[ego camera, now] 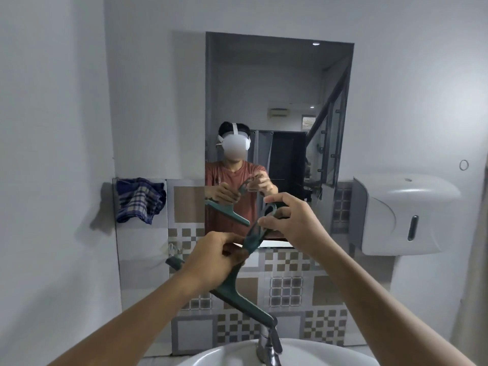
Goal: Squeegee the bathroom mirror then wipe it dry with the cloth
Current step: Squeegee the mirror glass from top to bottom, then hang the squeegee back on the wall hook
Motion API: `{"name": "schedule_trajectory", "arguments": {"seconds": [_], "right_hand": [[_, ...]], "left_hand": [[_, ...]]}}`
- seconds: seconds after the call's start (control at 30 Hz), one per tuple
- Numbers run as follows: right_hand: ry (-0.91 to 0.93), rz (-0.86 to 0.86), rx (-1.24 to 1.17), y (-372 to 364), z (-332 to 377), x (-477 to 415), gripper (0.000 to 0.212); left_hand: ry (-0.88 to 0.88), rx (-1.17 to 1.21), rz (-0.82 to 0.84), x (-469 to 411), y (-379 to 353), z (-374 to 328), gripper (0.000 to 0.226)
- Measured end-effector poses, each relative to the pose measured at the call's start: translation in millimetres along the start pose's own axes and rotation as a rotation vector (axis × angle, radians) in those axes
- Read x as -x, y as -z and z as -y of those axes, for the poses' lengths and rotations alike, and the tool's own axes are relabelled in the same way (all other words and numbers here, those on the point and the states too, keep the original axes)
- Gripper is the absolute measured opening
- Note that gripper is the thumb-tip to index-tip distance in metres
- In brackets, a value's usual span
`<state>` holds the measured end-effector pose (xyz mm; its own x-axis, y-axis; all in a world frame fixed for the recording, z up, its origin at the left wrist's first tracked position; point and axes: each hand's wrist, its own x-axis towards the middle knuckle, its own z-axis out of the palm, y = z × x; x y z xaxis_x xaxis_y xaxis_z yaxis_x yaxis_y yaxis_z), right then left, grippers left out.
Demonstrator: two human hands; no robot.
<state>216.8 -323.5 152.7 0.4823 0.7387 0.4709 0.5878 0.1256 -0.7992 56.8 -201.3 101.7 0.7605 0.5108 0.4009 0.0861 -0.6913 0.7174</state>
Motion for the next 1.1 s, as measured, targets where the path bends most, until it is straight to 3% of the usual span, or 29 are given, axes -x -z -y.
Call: {"name": "schedule_trajectory", "arguments": {"seconds": [0.23, 0.33, 0.53, 0.87, 1.1], "right_hand": [[0.078, -0.025, -0.188, -25.6, 4.9, -9.3, 0.040], [0.090, 0.064, -0.218, -40.5, 2.3, -7.4, 0.045], [0.027, 0.280, -0.269, -86.9, -6.2, -4.9, 0.056], [-0.156, 0.266, -0.440, -200.0, -62.3, -25.2, 0.049], [-0.189, 0.220, -0.363, -250.4, -90.9, -55.6, 0.048]], "left_hand": [[0.038, 0.267, -0.125, 7.3, 10.4, -10.8, 0.023], [0.041, 0.338, -0.172, 14.4, 17.0, -5.0, 0.026], [0.098, 0.326, -0.217, 32.4, 37.1, 33.0, 0.056], [0.234, 0.248, -0.349, 47.8, 52.9, 123.6, 0.040], [0.270, 0.108, -0.390, 16.5, 63.8, 185.1, 0.037]]}}
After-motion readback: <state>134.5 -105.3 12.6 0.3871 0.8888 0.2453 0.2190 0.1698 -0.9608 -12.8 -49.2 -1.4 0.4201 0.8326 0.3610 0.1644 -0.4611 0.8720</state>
